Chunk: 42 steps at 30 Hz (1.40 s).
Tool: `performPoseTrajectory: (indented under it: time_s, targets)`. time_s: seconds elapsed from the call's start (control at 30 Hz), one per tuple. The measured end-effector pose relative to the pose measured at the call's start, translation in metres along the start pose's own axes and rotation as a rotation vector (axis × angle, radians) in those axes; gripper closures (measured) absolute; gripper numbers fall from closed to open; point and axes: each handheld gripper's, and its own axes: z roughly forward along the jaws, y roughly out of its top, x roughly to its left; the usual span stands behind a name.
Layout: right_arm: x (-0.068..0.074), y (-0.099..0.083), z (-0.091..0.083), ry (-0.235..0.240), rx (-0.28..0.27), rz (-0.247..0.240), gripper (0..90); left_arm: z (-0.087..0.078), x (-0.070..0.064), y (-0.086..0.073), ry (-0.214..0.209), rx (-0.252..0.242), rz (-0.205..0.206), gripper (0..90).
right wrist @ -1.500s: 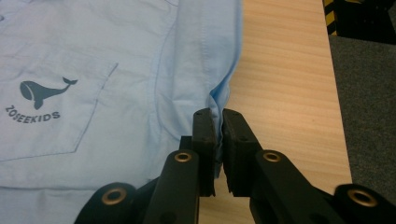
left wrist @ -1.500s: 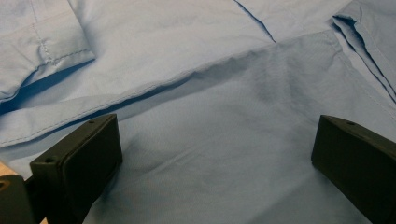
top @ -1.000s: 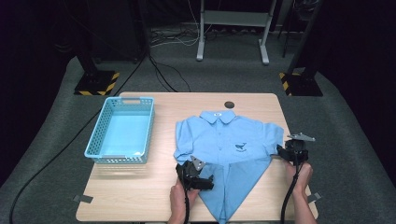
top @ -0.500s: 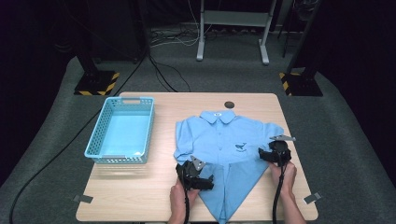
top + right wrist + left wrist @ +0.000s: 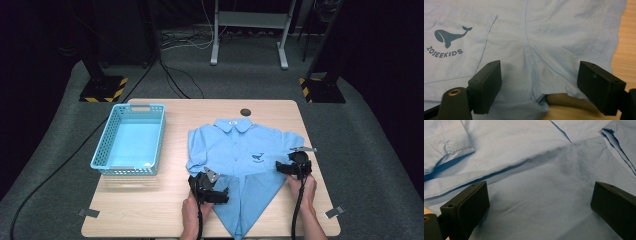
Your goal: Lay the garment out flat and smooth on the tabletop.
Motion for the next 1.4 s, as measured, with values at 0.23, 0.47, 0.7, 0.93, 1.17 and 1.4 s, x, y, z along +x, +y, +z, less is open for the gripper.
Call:
performPoseTrajectory:
  time_s: [0.23, 0.47, 0.7, 0.93, 1.17, 1.4]
  targets:
    - [-0.016, -0.004, -0.004, -0.022, 0.018, 0.041, 8.2, 0.000, 0.000, 0.000, 0.000, 0.000, 0.000, 1.2]
    - [0.010, -0.012, -0.016, 0.001, -0.051, -0.009, 2.7, 0.000, 0.000, 0.000, 0.002, 0.000, 0.001, 1.2]
    - [0.032, -0.022, -0.010, 0.024, -0.031, -0.082, 0.0, -0.001, -0.001, 0.000, 0.014, -0.008, 0.003, 1.2]
    - [0.032, -0.026, -0.010, 0.031, -0.048, -0.084, 0.6, -0.003, -0.002, -0.002, 0.039, -0.021, 0.013, 2.0]
    - [0.033, -0.028, -0.012, 0.034, -0.066, -0.105, 1.9, -0.004, 0.000, -0.003, 0.015, -0.015, 0.006, 1.9]
    - [0.033, -0.028, -0.012, 0.036, -0.069, -0.104, 2.7, -0.004, 0.009, 0.001, 0.028, 0.001, -0.013, 2.8]
